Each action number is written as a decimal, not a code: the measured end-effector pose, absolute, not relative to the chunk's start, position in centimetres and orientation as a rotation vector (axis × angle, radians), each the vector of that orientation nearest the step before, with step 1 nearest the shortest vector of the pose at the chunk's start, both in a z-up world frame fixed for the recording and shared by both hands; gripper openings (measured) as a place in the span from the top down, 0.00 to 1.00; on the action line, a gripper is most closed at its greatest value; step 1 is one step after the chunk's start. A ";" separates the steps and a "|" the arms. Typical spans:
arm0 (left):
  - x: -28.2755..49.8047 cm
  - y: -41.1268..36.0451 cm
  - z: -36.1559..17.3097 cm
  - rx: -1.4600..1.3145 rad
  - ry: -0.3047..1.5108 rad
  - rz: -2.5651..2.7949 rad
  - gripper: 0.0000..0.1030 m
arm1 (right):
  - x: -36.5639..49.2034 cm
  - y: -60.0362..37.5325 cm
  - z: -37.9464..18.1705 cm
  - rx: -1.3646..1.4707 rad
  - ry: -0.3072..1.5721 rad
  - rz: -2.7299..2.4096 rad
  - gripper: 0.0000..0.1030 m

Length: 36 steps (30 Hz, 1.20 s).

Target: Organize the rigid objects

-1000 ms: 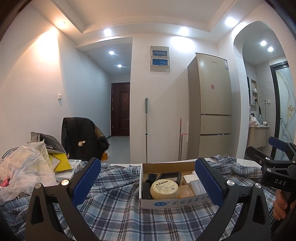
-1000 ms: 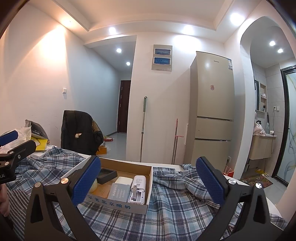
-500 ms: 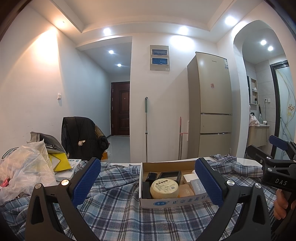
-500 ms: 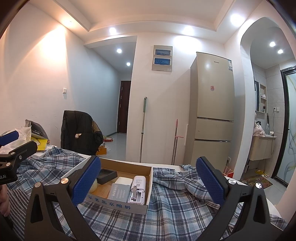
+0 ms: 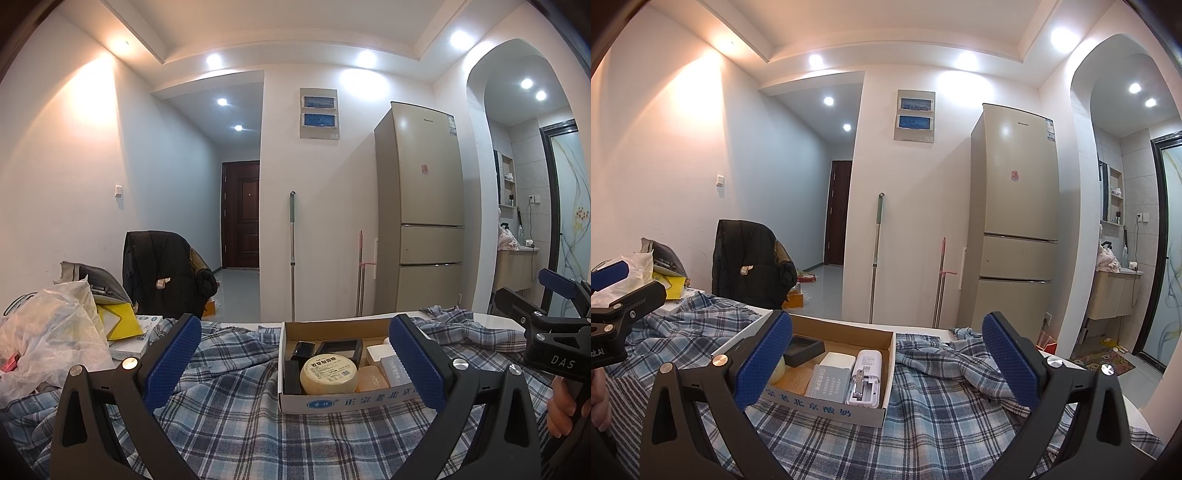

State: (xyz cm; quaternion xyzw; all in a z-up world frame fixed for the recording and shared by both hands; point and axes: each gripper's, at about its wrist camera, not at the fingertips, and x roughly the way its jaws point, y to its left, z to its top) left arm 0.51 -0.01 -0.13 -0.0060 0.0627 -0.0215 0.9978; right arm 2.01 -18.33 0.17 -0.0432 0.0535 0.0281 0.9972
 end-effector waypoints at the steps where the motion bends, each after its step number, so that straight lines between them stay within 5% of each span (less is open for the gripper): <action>1: 0.5 0.0 -0.1 -0.011 0.125 -0.043 0.00 | 2.0 -18.4 0.2 -0.086 0.107 0.057 0.01; 36: 0.5 0.1 -0.1 -0.006 0.122 -0.044 0.00 | 2.0 -18.6 0.5 -0.093 0.104 0.058 0.01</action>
